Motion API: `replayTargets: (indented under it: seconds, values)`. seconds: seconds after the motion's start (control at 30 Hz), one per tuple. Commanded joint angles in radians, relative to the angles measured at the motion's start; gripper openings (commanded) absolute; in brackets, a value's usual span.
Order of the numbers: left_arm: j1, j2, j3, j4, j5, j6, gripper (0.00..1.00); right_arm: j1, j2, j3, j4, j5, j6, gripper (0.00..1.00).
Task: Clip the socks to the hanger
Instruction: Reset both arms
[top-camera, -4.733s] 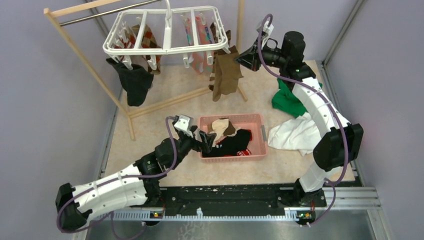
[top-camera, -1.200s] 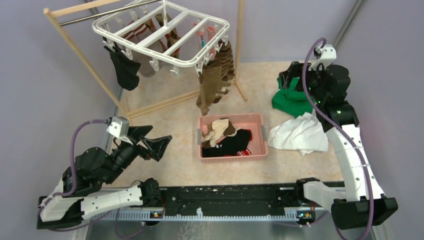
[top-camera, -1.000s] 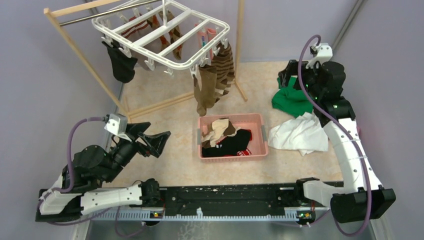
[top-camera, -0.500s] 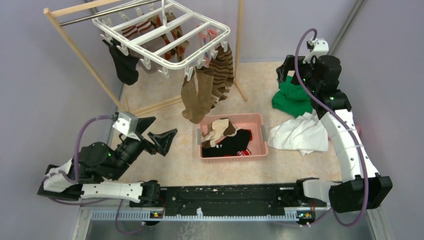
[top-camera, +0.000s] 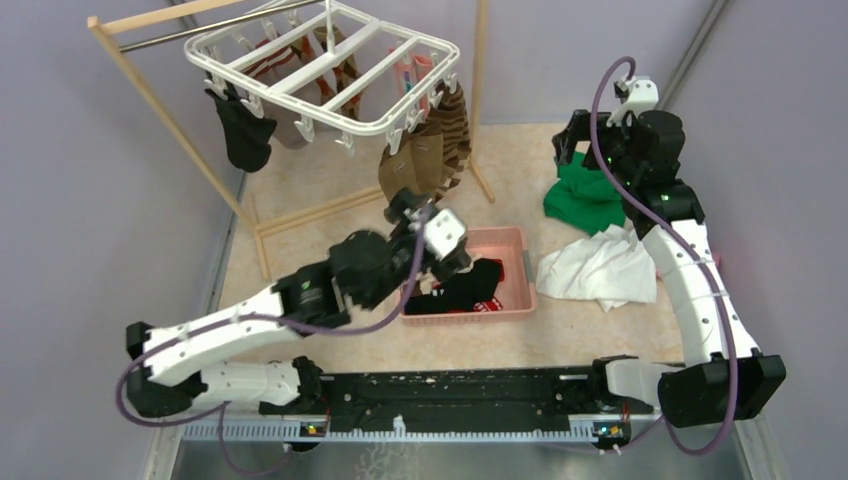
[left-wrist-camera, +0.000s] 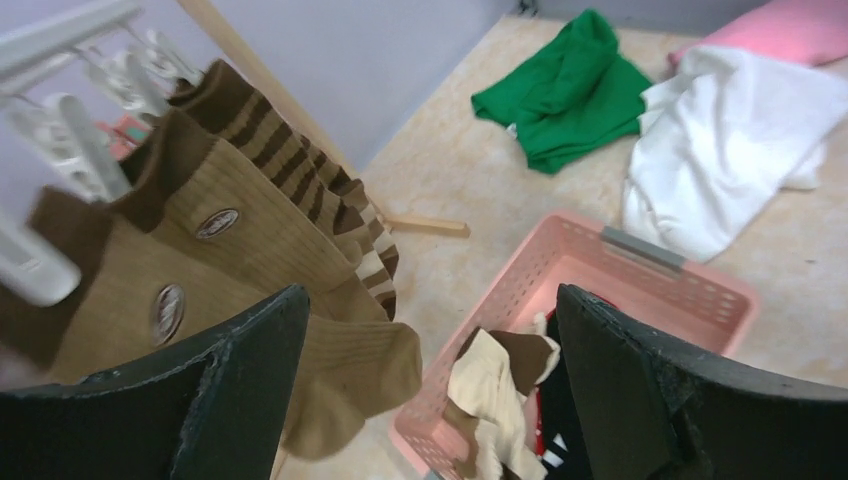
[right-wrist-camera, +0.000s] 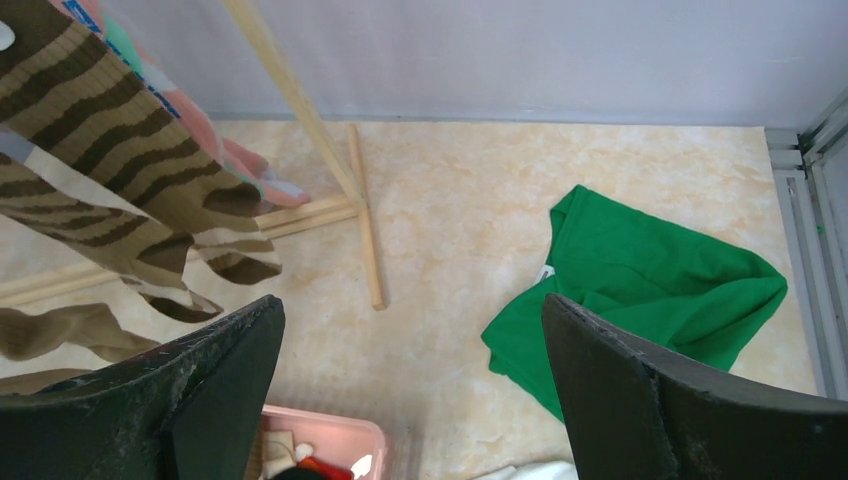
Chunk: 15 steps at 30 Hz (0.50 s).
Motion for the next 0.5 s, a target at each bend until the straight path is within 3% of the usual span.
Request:
replayTargets:
  seconds: [0.0,0.17,0.27,0.47]
  values:
    - [0.16,0.19,0.064,0.075,0.342,-0.013,0.99,-0.005,-0.05,0.021,0.024,0.001,-0.02,0.98]
    - [0.259,0.249,-0.074,0.174,0.422,-0.105,0.99,-0.005,-0.061,0.013,0.037,-0.001,-0.028,0.98]
    - [0.296,0.165,-0.219,0.289,0.427,-0.194,0.99,-0.005,-0.066,0.003,0.043,-0.002,-0.022,0.98]
    - [0.402,-0.026,-0.405,0.247,0.364,-0.36,0.99,-0.005,-0.067,-0.037,0.044,-0.009,-0.004,0.98]
